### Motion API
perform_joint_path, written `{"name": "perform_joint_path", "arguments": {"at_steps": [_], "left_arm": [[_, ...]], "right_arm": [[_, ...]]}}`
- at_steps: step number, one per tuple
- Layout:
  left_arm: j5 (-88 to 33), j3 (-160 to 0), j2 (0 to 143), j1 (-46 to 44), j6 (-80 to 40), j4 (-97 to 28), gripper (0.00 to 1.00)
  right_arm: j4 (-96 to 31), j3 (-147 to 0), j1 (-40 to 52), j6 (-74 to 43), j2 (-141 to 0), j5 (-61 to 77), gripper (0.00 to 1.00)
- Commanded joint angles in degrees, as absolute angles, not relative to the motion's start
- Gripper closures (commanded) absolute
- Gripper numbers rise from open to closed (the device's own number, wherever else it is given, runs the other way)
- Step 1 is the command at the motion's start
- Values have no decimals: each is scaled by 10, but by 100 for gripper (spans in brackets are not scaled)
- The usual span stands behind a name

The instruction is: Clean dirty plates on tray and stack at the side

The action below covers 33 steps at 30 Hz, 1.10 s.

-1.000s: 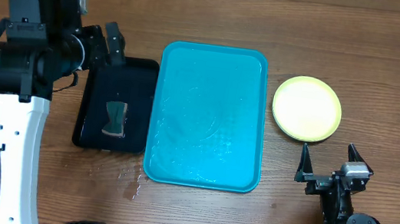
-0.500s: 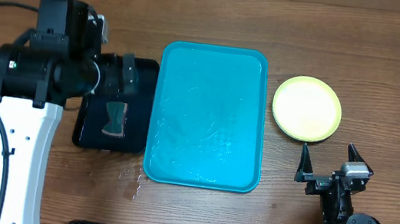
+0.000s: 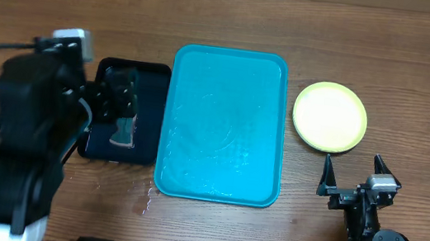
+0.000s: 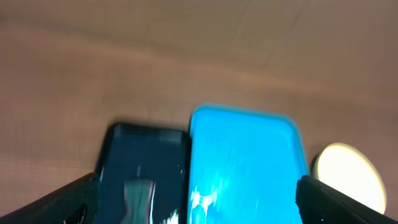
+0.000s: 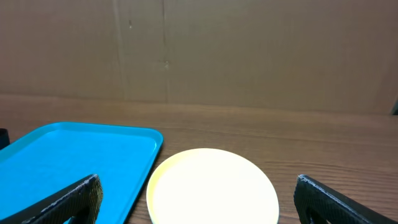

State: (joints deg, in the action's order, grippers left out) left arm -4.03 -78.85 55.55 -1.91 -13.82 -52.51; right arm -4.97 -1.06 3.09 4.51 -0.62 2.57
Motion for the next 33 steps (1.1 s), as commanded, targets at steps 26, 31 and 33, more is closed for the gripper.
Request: {"name": "perform_joint_path", "arguments": {"at_steps": [26,31,33], "left_arm": [[-30,-635,159,-22,-116,-318,0],[-30,-547,89,-22,-116,-240,0],[-30,-512,63,-22,-116,-206,0]], "right_arm": [[-46,-4,32,43,-2,26,0],[-46,-4,32,43,-2,26,1],[-46,-4,32,43,-2,26,0]]}}
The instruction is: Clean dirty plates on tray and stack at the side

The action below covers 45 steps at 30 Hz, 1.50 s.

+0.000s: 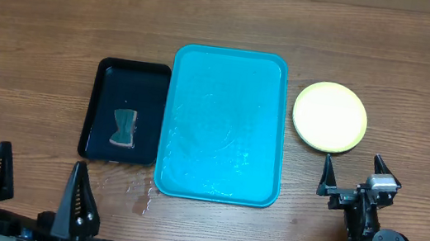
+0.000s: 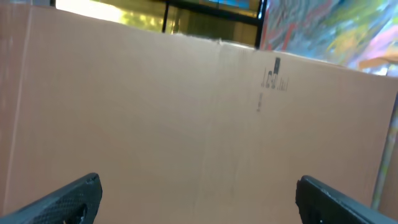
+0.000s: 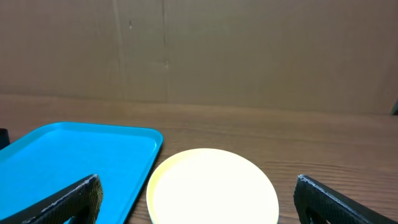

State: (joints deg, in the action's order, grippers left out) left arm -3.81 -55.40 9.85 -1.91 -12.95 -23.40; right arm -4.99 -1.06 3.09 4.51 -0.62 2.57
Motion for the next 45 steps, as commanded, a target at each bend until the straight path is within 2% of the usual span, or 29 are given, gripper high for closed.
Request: {"name": "perform_joint_path", "arguments": {"at_steps": [1,6,22,45], "left_arm": [[-30,-493,50,-22,-116,-187,0],[-33,-413,1,-22,-121,-83,0],[-47,-223,2,-22,-169,305,0],[6,-15,2,-22,-148,313,0]], "right_arm": [[-46,-4,32,43,-2,26,0],[-46,-4,32,43,-2,26,0],[-46,-4,32,43,-2,26,0],[-46,-4,32,43,-2,26,0]]}}
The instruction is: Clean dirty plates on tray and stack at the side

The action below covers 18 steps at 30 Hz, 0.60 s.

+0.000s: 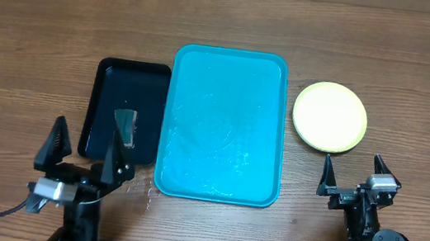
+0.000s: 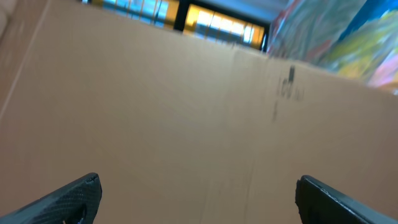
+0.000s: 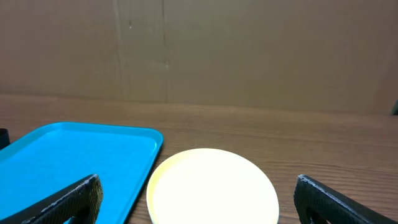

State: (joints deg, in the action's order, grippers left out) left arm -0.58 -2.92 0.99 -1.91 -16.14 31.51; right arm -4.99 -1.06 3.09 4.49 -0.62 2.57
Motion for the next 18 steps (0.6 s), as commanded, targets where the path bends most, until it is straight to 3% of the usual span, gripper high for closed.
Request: {"name": "perform_joint_path", "arguments": {"at_steps": [1,18], "left_arm": [[6,-10,2,-22,-145,307,0],[7,-3,2,-22,-20,-17,0]], "right_arm": [[-46,-4,32,43,-2,26,0],[-46,-4,32,43,-2,26,0]]}}
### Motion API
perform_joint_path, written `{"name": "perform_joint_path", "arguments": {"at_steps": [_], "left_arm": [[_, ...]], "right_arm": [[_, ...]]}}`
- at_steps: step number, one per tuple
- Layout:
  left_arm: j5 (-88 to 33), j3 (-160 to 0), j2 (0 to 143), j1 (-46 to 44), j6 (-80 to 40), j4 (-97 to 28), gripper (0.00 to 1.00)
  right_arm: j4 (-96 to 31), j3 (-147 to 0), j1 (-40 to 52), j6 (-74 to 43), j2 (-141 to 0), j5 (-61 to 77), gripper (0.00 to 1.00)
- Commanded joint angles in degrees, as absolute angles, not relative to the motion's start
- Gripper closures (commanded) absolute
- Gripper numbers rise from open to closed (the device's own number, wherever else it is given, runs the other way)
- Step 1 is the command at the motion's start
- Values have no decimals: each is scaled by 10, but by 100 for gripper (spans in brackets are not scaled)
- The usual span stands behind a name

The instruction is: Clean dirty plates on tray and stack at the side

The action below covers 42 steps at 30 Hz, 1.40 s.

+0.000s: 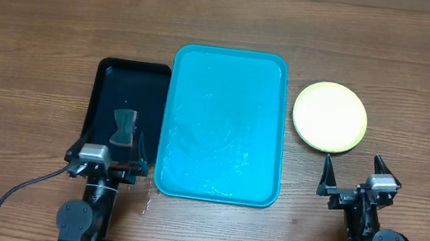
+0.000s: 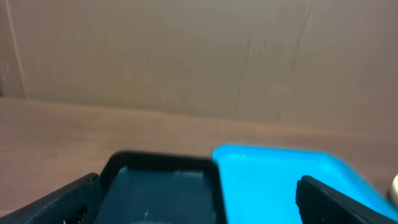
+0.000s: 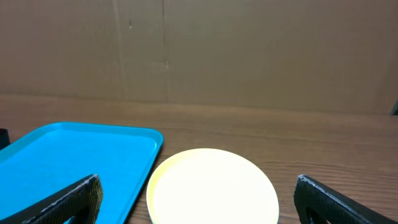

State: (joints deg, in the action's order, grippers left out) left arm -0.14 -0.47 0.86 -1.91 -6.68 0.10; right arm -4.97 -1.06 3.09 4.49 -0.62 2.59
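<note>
A pale yellow plate (image 1: 330, 116) lies on the table just right of the blue tray (image 1: 225, 124), whose wet surface carries no plates. The plate (image 3: 211, 186) fills the near foreground of the right wrist view, in front of my open right gripper (image 3: 198, 202), which holds nothing. A grey-green sponge (image 1: 123, 128) lies in the black tray (image 1: 128, 84) left of the blue tray. My left gripper (image 1: 108, 155) sits low at the black tray's near end, open and with nothing in it. The left wrist view looks over the black tray (image 2: 165, 186) and blue tray (image 2: 280, 180).
A cardboard wall (image 3: 249, 50) stands along the far side of the wooden table (image 1: 33, 47). A few water drops (image 1: 142, 198) lie on the wood near the blue tray's front left corner. Both arm bases sit at the front edge.
My left arm has dropped from a raised pose in front of the black tray to a low one at its near end; its camera now faces the trays instead of the wall. Right arm unchanged.
First my left arm hung over the black tray with its open gripper above the sponge. Then it was back at the front left corner, later in front of the black tray, and now low there. The plate, sponge and right arm kept their places.
</note>
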Motion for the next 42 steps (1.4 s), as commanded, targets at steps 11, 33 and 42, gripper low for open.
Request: {"name": "perform_joint_path", "arguments": {"at_steps": [11,33,42], "left_arm": [[4,-3,2,-3,0,-45,0],[4,-3,2,2,-4,-44,0],[4,-3,3,2,-4,-44,0]], "right_arm": [[-46,-4,32,43,-2,26,0],[-46,-4,32,43,-2,26,0],[-46,-4,32,43,-2,26,0]]}}
